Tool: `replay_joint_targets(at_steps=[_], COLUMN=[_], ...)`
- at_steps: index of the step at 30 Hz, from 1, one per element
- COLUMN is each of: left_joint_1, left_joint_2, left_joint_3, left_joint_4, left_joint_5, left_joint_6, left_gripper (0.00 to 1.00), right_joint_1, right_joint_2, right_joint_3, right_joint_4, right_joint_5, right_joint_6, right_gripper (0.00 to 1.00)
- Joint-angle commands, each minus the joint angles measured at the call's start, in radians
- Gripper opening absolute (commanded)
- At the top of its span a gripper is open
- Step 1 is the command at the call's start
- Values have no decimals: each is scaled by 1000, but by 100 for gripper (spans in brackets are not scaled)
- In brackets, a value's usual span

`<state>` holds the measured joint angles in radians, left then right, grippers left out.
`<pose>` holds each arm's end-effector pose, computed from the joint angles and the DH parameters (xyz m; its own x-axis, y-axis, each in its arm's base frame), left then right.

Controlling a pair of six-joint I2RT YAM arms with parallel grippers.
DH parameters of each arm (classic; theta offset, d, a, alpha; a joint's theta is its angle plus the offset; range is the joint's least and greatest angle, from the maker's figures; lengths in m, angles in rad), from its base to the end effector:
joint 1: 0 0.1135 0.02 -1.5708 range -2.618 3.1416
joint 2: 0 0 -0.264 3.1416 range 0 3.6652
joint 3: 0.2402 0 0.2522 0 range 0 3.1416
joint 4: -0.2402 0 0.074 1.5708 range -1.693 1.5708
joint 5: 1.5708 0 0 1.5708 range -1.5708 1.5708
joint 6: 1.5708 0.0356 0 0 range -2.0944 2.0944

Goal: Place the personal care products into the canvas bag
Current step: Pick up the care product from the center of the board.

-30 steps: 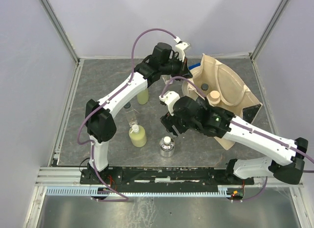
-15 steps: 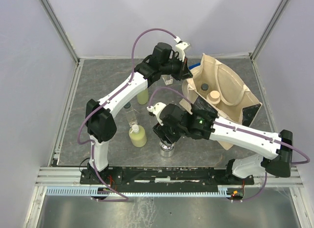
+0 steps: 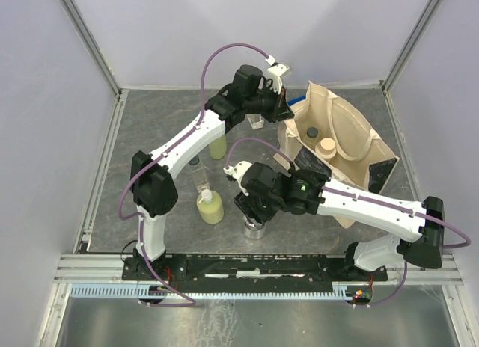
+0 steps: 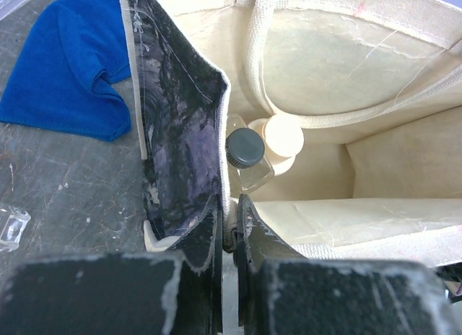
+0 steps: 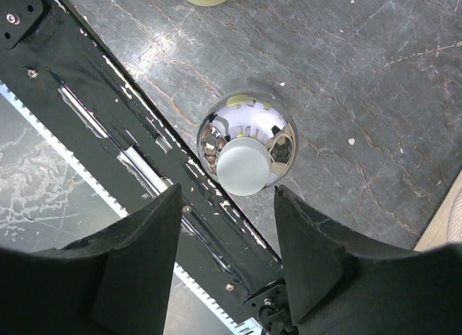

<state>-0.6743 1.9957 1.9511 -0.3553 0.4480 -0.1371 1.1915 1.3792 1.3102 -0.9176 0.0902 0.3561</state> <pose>0.3606 -0.3079 0.3617 -0.4208 0.1786 -0.8894 0.8246 0.4839 -0.2929 0.1061 0.2576 0.3243 -0.6056 -0.5816 -0.5431 -0.7422 0.6590 0.1219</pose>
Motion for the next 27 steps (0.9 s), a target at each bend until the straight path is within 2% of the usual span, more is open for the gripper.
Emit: replay_joint_targets(at_steps=[1, 9, 13, 15, 20, 25, 27], left_joint_1=[9, 8, 8, 9, 9, 9, 8], left_joint_2=[-20, -26, -25, -24, -24, -21, -20], left_joint_3=[-16, -17, -17, -18, -23, -24, -23], left_joint_4=[22, 24, 25, 27, 32, 35, 37], left_joint_5=[-10, -12, -8, -8, -9, -10, -9], left_joint_6=[-12, -12, -15, -15, -18, -20, -21], left_gripper=[3, 3, 3, 3, 3, 3, 3], right_joint_1=[10, 10, 10, 10, 10, 10, 11], right_joint_2=[28, 80, 84, 82, 84, 81, 67], right_joint_3=[-5, -3, -8, -12, -12, -2, 6], right_joint_4=[47, 56, 57, 56, 47, 29, 20], right_joint_5=[19, 22, 13, 13, 23, 49, 74], right_joint_6=[17, 7, 10, 12, 11, 9, 9], right_gripper=[61, 64, 61, 57, 32, 18, 16])
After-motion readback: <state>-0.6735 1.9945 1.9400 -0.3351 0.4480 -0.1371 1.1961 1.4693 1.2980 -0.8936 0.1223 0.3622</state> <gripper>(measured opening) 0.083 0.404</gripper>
